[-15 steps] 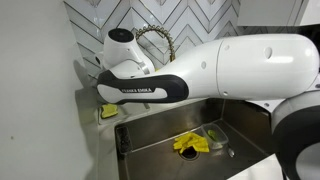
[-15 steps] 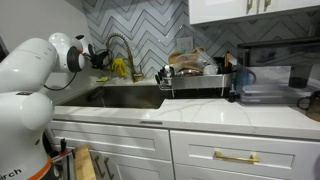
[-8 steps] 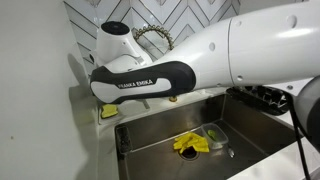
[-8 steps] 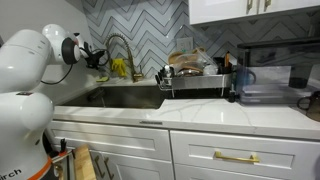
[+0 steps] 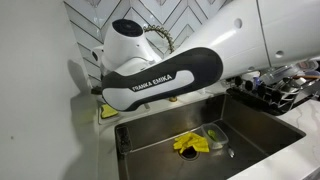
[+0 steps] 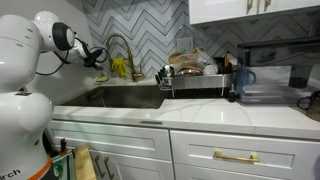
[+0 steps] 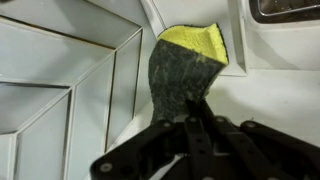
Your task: Pick up a green sponge on the left of the tap and put it in the sponge holder on the left side of the sink
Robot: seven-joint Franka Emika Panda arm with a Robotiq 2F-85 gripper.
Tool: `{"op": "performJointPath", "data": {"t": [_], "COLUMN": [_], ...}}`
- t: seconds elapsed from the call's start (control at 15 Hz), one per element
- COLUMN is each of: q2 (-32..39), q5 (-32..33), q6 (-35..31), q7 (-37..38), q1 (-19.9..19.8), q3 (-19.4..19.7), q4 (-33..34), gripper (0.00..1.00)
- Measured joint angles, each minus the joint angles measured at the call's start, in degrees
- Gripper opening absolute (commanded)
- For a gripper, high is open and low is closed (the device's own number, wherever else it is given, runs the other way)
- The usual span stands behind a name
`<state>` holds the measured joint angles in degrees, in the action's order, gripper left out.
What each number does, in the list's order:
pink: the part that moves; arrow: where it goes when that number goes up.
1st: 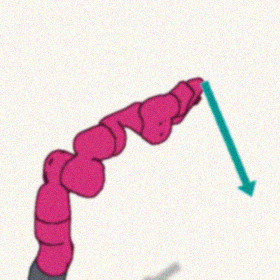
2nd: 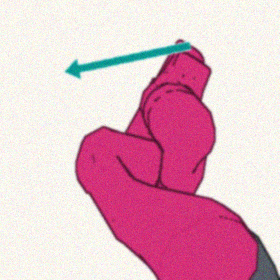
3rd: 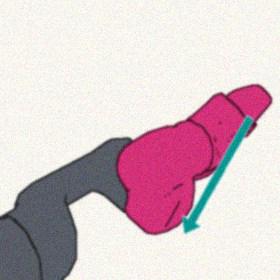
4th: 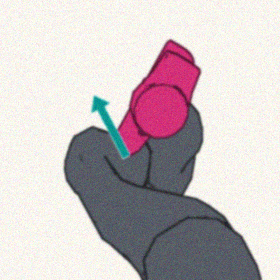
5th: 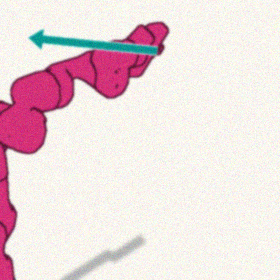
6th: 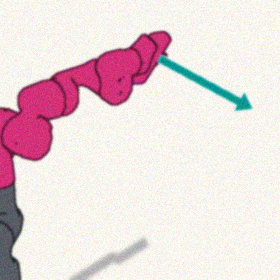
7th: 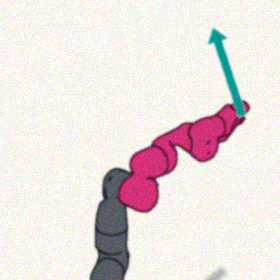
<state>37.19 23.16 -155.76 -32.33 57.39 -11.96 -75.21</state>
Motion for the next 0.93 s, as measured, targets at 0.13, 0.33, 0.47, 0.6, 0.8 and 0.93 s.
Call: {"op": "performJointPath", "data": {"t": [0.13,0.33,0.47,0.6,0.8,0.93], "q2": [-2.70,-6.42,-8.59,-10.01,-9.77,-9.75], "q5": [0.00,-0.03,-0.06,-0.13,-0.13,-0.13], "q6": [-4.75,-11.90,-15.75,-17.47,-17.46,-17.46], "q7": [1.16,3.13,3.97,4.25,4.25,4.25], "q1": [-0.77,-2.13,-3.09,-3.67,-3.69,-3.69], "q3": [0.50,1.04,1.11,1.12,1.12,1.12], "q4": [-5.42,-13.53,-18.43,-21.49,-20.85,-20.82], "gripper": [0.02,0.02,0.02,0.06,0.06,0.02]}}
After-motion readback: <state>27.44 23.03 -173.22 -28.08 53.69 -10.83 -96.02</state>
